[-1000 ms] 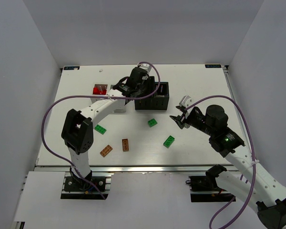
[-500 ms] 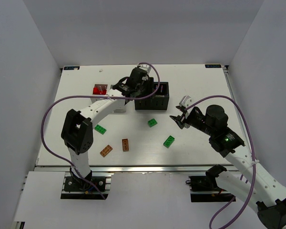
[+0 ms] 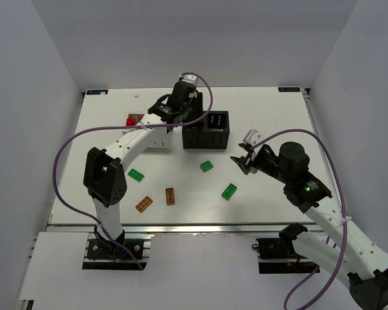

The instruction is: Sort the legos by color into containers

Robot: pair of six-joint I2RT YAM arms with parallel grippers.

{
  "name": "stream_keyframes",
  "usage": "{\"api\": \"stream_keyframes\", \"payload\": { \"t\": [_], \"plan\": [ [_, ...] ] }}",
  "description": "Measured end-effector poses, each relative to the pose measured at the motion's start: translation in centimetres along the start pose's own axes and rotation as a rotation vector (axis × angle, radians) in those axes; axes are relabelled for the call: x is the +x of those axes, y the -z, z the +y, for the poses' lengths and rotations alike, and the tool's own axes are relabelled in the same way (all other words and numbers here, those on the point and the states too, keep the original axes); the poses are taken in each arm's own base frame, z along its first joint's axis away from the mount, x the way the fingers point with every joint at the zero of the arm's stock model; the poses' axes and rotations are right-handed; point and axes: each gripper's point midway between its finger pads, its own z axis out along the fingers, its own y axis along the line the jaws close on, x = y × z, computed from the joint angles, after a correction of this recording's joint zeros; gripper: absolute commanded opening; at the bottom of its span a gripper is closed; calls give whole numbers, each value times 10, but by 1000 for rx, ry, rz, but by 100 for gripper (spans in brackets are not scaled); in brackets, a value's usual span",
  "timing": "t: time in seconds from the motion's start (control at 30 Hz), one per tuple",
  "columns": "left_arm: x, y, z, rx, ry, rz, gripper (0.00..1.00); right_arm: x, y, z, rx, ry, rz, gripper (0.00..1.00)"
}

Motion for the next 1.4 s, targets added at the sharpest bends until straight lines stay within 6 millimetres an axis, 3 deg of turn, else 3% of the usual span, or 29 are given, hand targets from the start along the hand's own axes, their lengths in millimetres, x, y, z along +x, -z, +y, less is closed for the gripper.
{"api": "stream_keyframes", "payload": {
  "t": [0.2, 0.5, 0.67, 1.07, 1.1, 1.13, 1.2, 1.3, 1.4],
  "plan": [
    [-13, -11, 7, -32, 3, -14, 33, 0, 0, 0, 0, 0, 0, 57],
    [12, -33, 15, -72, -12, 64, 42, 0, 0, 0, 0, 0, 0, 57],
    [13, -33, 18, -85, -15, 69, 71, 0, 0, 0, 0, 0, 0, 57],
    [13, -32, 22, -89, -10, 67, 85, 0, 0, 0, 0, 0, 0, 58],
    [13, -30, 22, -88, -11, 68, 87, 0, 0, 0, 0, 3, 0, 64],
    [12, -28, 22, -85, -11, 63, 95, 0, 0, 0, -1, 3, 0, 73],
    [14, -18, 28, -89, -18, 54, 98, 0, 0, 1, -11, 17, -1, 89],
    [19, 11, 43, -93, -15, 28, 98, 1, 0, 11, -71, 52, -6, 89],
    [20, 56, 79, -114, 39, -40, 98, 4, 0, 32, -193, 84, -17, 90]
  ]
}}
